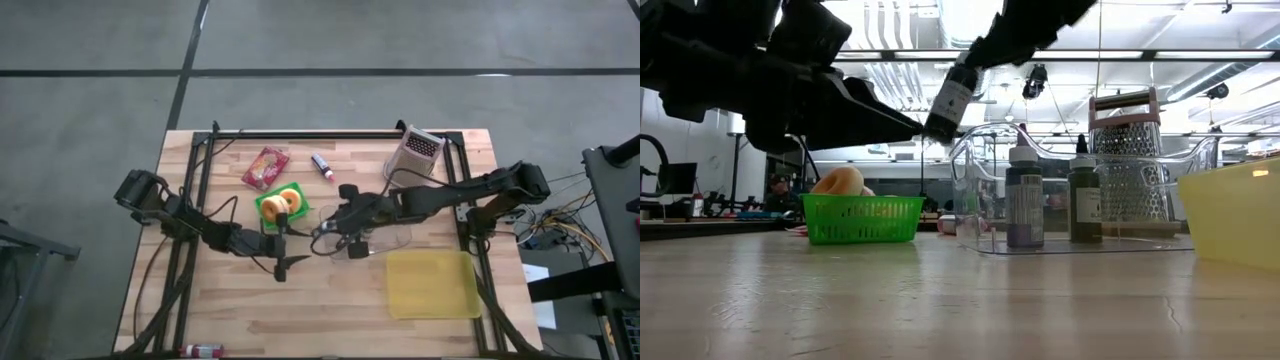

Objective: Pick & Place Food Item
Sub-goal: Put the black food coloring bottle into the transparent bin

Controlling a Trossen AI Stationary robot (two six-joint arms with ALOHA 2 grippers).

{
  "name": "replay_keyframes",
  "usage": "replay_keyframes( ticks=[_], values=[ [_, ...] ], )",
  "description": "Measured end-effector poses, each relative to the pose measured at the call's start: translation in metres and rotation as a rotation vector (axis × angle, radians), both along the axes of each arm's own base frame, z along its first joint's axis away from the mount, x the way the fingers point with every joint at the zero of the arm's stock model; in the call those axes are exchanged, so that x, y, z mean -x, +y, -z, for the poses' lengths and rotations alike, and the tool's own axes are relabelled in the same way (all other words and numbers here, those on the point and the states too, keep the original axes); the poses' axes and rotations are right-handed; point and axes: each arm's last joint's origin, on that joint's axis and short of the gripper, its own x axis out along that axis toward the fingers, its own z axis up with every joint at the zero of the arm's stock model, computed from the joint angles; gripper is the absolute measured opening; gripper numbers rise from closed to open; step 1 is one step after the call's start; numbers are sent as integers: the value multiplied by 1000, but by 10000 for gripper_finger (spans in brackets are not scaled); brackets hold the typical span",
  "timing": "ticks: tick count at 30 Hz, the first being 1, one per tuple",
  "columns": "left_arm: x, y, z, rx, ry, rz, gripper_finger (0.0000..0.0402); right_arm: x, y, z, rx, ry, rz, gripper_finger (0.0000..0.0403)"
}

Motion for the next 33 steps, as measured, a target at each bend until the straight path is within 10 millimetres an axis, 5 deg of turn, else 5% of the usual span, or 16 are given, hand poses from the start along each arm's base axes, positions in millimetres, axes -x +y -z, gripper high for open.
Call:
replay_keyframes(
  ticks=[11,33],
  values=[
    [1,0,-2,5,-12,1,264,6,-2,-31,73,101,77,101],
    [0,0,-4,14,-29,2,263,-24,-28,27,19,350,134,101]
  ],
)
